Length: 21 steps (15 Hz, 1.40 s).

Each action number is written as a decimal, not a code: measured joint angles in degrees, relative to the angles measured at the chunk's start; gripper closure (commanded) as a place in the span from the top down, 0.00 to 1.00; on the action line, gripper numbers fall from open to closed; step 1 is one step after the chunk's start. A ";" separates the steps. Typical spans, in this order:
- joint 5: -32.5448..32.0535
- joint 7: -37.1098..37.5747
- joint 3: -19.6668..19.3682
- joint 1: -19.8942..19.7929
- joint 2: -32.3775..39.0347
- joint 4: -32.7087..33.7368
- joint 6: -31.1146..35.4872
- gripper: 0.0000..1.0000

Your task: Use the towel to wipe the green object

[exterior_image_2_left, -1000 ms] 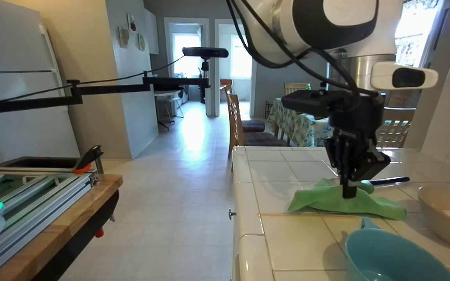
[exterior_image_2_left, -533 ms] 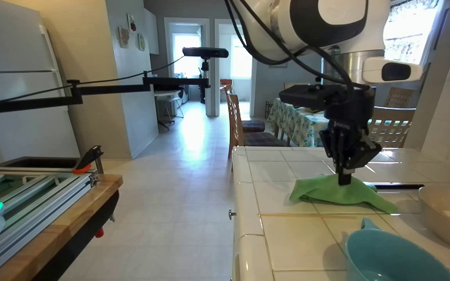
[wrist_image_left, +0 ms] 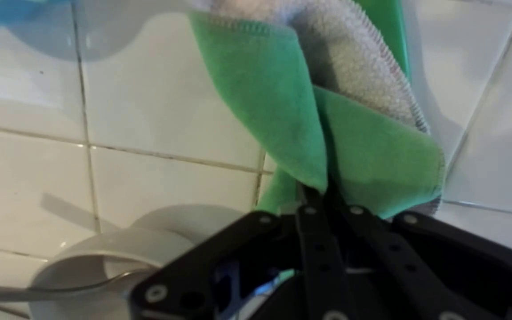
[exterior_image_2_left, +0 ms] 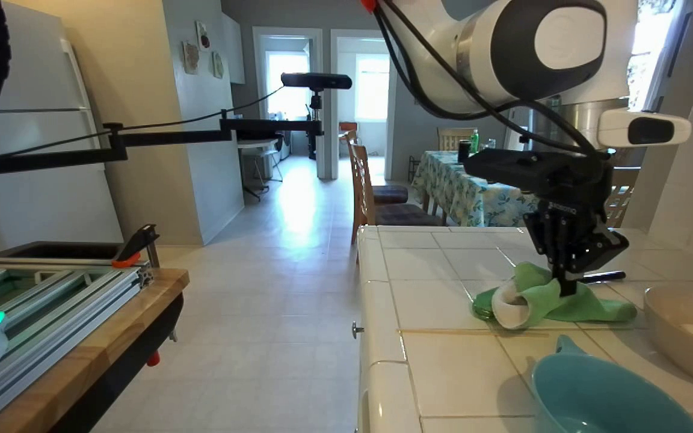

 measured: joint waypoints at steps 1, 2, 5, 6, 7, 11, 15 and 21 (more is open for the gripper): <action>0.00 -0.05 0.00 -0.10 0.87 0.97 -0.05 0.01; 0.00 -0.06 0.00 -0.14 1.65 1.73 -0.09 0.01; 0.00 -0.11 0.52 -0.08 3.13 3.17 -0.45 0.01; 0.00 -0.11 0.67 0.05 3.14 3.22 -0.68 0.01; 0.00 -0.11 0.70 0.21 3.07 3.22 -0.90 0.01; 0.00 -0.06 -0.03 0.17 1.79 1.89 -1.83 0.01; 0.00 -0.01 -0.59 0.06 -2.41 -1.74 -1.47 0.01; 0.15 -0.05 2.45 1.82 -9.76 -4.63 1.33 0.01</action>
